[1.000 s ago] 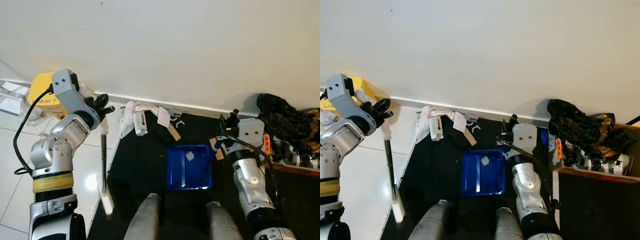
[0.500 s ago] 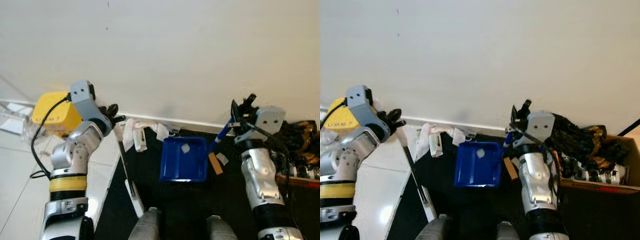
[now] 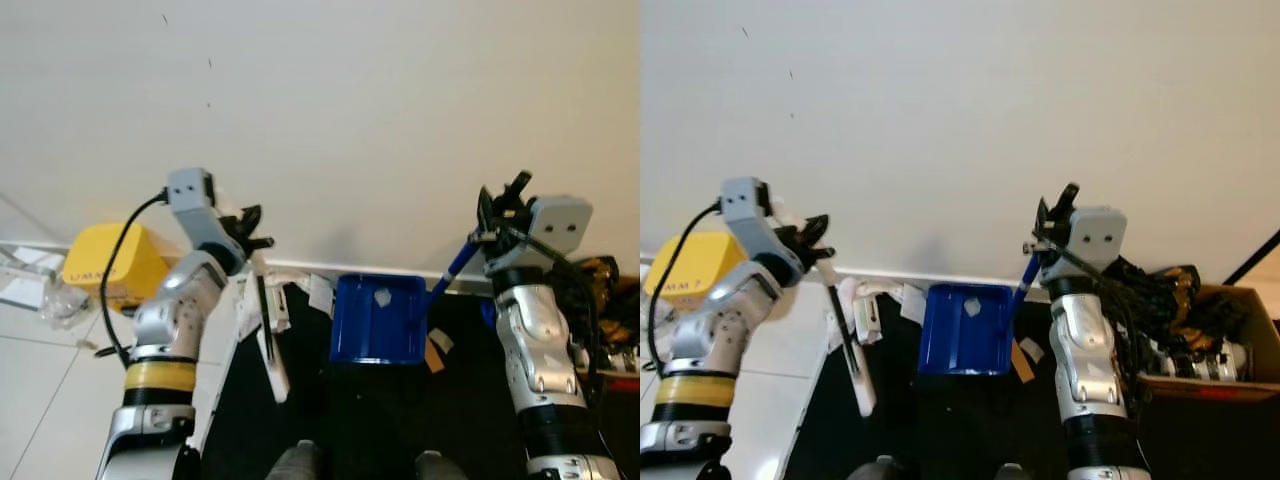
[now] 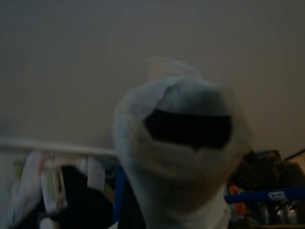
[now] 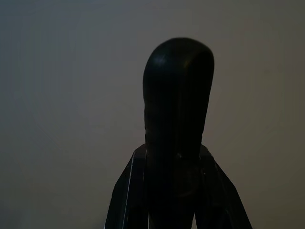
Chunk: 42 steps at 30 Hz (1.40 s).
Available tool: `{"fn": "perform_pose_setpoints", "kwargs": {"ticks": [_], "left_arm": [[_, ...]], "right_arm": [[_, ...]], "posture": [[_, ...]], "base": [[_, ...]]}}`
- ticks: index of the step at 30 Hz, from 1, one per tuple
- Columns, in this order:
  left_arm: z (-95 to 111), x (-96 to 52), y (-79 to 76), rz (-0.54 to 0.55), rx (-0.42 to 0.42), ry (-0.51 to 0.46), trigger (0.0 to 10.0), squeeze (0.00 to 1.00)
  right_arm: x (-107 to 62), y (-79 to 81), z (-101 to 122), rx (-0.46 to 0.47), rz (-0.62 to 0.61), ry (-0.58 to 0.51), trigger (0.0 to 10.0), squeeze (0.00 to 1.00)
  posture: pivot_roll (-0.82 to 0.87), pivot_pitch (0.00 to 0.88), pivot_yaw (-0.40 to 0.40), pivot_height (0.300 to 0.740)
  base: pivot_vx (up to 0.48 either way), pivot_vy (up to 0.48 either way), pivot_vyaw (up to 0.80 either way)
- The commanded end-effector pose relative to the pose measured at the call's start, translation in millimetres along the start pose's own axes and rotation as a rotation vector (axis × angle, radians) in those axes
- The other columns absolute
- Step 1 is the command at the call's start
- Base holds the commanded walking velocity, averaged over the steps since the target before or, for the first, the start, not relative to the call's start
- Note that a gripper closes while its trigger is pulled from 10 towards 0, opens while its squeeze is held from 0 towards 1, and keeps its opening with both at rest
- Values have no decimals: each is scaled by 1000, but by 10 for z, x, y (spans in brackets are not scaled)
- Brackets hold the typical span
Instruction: Sweep floor
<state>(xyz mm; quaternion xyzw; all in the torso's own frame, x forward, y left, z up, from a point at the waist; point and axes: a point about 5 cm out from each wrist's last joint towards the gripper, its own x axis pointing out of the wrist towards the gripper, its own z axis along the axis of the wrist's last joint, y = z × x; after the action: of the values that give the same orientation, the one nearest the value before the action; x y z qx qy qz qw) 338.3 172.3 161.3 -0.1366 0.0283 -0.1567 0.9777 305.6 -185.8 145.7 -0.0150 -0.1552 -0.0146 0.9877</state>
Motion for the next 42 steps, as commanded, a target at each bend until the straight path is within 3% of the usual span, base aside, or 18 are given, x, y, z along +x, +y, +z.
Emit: {"fn": "perform_pose_setpoints", "kwargs": {"ticks": [1, 6, 8, 18, 42], "left_arm": [[37, 70, -79, -39, 43, -16, 10000, 0], [44, 136, -113, -59, 46, -12, 10000, 0], [39, 163, -101, -42, 18, -6, 10000, 0], [-7, 207, -27, -5, 37, -16, 10000, 0], [-16, 213, 70, 30, 15, -31, 10000, 0]], "right_arm": [[-33, -51, 20, -8, -10, -12, 10000, 0], [-60, -67, 8, -6, -27, 2, 10000, 0], [-63, -60, 3, -2, -32, 5, 10000, 0], [-76, -27, -27, 10, -25, 24, 10000, 0], [-83, 2, -36, 15, -15, 32, 10000, 0]], "posture": [[11, 0, 114, 740], [-5, 0, 127, 740], [-5, 0, 127, 740], [5, 2, 122, 740], [14, 16, 120, 740]], "base": [[0, 0, 0], [0, 0, 0], [0, 0, 0], [0, 0, 0], [286, -367, 0]]}}
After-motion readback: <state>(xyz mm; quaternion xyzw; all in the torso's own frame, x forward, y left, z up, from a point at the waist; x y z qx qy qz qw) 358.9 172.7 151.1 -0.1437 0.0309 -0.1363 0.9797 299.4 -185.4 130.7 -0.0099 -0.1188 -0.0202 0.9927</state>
